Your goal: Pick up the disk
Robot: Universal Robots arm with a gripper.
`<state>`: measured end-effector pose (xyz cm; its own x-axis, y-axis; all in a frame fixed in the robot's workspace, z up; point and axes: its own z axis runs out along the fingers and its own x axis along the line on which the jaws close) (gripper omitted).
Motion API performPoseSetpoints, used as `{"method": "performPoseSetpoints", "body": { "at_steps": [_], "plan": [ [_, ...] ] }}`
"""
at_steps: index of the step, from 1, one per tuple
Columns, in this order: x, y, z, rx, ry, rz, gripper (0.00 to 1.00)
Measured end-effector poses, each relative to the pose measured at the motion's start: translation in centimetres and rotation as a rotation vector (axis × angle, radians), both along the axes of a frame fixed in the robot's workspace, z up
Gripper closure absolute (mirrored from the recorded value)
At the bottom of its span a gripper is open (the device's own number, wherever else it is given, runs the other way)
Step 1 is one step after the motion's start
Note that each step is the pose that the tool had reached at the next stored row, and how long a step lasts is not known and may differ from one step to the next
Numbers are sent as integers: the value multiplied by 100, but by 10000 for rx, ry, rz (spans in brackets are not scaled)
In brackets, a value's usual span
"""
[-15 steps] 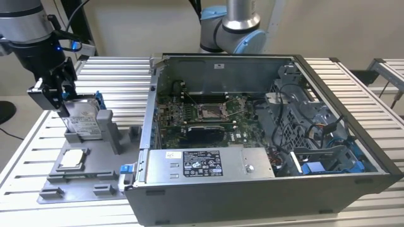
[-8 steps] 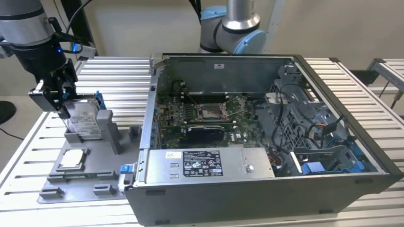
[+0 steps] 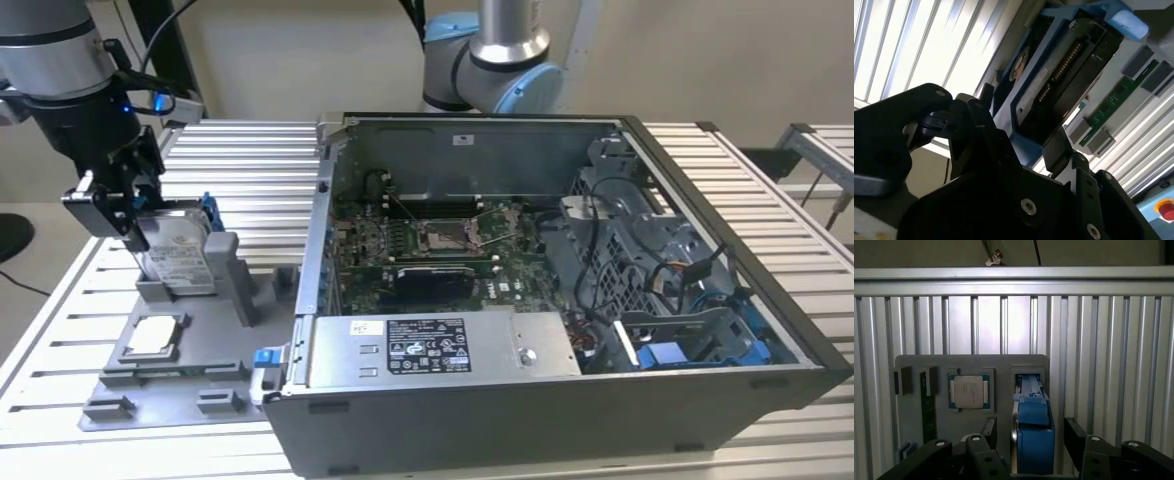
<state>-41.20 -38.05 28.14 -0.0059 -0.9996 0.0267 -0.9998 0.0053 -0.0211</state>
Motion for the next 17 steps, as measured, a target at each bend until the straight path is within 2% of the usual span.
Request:
{"method": "performPoseSetpoints", "body": {
  "at_steps": [6, 7, 17],
  "plan": [
    [0, 0, -3, 2, 0, 0, 0],
    [0, 0, -3, 2, 0, 0, 100],
    [0, 0, -4, 2, 0, 0, 100]
  ]
}}
